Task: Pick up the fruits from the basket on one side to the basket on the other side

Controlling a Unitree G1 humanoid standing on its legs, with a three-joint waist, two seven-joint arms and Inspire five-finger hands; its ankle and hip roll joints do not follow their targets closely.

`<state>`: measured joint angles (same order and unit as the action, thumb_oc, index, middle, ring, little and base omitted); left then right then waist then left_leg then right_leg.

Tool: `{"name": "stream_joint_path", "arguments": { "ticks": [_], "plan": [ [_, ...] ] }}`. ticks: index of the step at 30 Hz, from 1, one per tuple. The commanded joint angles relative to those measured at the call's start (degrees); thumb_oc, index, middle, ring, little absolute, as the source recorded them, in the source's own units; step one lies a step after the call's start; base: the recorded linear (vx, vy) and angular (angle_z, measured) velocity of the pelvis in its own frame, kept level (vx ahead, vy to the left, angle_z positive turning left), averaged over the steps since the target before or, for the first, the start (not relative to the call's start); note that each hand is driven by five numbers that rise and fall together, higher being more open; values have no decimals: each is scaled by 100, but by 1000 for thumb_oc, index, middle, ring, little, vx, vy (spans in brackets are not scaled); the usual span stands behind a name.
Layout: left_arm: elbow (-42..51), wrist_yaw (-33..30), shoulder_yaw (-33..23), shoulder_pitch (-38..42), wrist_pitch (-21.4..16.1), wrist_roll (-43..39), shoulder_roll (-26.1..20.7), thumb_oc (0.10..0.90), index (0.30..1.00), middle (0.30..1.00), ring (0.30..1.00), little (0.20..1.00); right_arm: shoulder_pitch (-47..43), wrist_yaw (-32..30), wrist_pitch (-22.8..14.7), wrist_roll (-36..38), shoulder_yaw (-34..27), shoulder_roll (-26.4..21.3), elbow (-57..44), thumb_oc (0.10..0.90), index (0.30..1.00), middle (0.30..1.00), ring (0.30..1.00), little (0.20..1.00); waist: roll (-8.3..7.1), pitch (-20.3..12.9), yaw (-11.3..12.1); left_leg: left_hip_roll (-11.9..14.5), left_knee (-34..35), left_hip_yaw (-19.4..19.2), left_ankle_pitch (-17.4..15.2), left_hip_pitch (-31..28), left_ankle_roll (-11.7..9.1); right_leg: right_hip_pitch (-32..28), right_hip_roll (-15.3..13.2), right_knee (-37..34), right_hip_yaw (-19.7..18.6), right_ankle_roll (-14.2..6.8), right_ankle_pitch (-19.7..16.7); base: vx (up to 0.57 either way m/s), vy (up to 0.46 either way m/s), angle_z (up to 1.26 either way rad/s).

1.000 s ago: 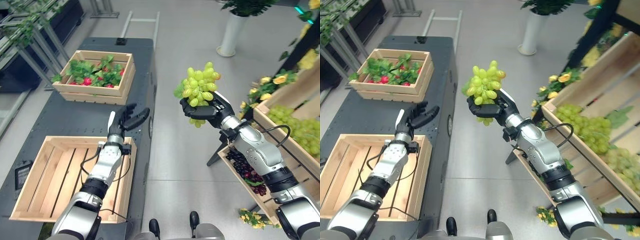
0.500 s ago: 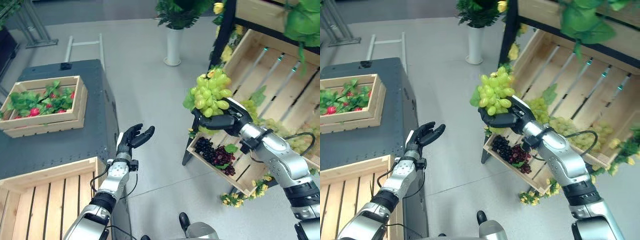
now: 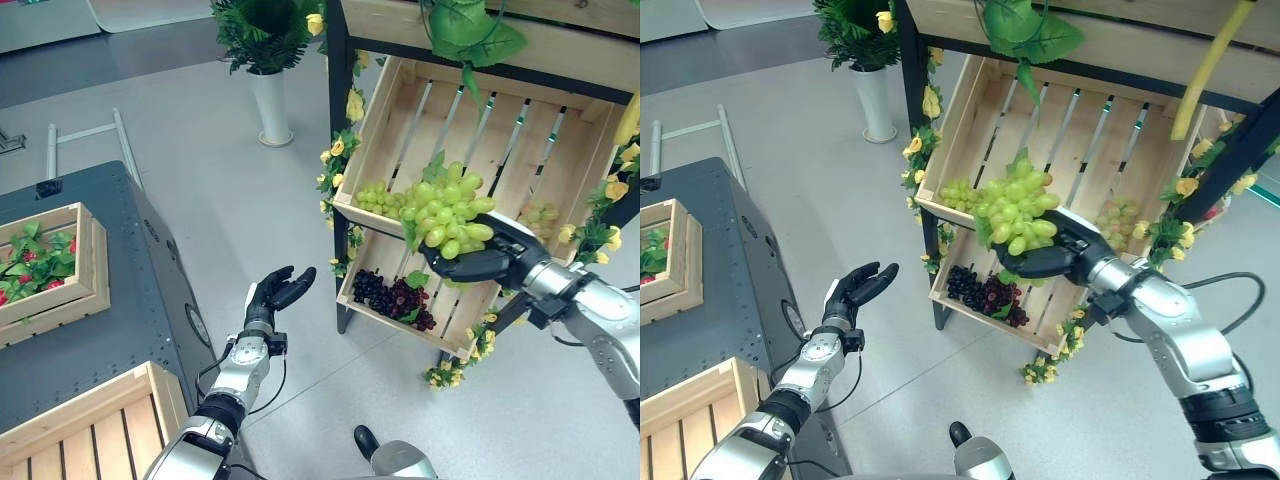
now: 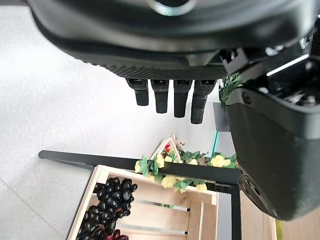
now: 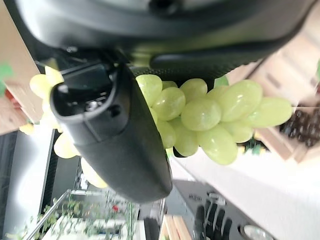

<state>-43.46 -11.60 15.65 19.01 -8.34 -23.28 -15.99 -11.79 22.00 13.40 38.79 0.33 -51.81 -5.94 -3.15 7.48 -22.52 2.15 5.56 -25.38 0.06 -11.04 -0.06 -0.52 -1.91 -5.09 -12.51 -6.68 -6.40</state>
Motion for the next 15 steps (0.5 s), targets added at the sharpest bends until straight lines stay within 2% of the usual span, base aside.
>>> {"name": "stream_joint_path", "arguments": {
  "ticks": [1,6,9,14,15],
  "plan": [
    [59,-89,123,191,-674,147,-145,800,900,900,900,900,-663,-108,-1029,397,-894,-299,270,400,300,300,300,300,75,-574,272,-3,-56,311,-665,-16,27,-102,216,9,95,-3,171,0,0,0],
    [262,38,180,-28,-607,270,-203,800,900,900,900,900,-710,-263,-1080,542,-1159,-625,926,400,300,300,300,300,25,-620,411,8,-56,427,-669,28,31,-112,231,9,169,5,169,0,0,0],
    [321,100,241,-111,-589,228,-242,800,900,900,900,900,-930,-294,-985,709,-1196,-869,1356,400,300,300,300,300,-1,-641,518,7,-56,502,-669,39,26,-133,217,9,255,9,176,4,-6,2],
    [380,242,303,-218,-579,190,-333,800,900,900,900,900,-1473,-398,-794,864,-977,-1219,2013,400,300,300,300,300,-38,-673,707,-6,-56,643,-652,80,15,-149,205,9,398,17,180,7,-35,7],
    [375,298,303,-239,-580,167,-374,800,900,900,900,900,-1618,-409,-762,837,-900,-1278,2199,400,300,300,300,300,-89,-679,770,-5,-56,598,-516,143,3,-93,212,9,401,61,82,-36,-79,9]
  ]
}}
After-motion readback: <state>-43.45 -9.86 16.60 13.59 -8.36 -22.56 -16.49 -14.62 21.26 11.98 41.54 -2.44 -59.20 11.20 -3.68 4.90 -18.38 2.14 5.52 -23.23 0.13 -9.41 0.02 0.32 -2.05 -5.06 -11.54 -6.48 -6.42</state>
